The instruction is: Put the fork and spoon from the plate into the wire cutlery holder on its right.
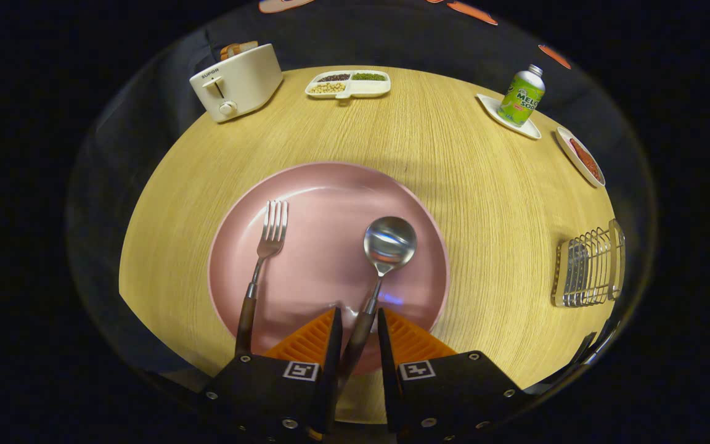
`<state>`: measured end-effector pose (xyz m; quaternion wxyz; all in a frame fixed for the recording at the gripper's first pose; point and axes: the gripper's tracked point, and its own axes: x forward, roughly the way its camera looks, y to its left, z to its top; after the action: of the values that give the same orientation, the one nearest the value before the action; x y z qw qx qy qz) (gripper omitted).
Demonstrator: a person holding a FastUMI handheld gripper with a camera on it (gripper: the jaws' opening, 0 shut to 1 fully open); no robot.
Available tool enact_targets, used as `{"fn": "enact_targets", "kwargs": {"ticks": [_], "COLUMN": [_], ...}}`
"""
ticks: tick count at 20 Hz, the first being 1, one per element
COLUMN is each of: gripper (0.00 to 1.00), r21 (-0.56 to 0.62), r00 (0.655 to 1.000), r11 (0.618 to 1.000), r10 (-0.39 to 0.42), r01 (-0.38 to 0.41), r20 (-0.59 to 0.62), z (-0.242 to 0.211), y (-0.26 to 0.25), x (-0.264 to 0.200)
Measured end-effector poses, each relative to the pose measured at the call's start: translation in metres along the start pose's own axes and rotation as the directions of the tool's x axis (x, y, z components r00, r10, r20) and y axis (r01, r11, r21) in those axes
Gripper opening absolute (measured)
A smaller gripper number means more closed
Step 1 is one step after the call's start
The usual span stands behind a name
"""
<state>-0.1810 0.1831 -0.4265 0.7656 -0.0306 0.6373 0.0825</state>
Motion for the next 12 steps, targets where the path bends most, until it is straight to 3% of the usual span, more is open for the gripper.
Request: {"fn": "enact_targets", "kwargs": {"ticks": [5, 12], "gripper": [0.13, 0.05], "r21": [0.034, 0.012], "r00": [1.000, 0.998], "r11": [0.999, 0.999], "r10": [-0.012, 0.037], "r01": [0.012, -0.037], "r20": [-0.004, 0.058], "z": [0.006, 0.015], "y": [-0.006, -0.007], "x": [0.001, -0.007]}}
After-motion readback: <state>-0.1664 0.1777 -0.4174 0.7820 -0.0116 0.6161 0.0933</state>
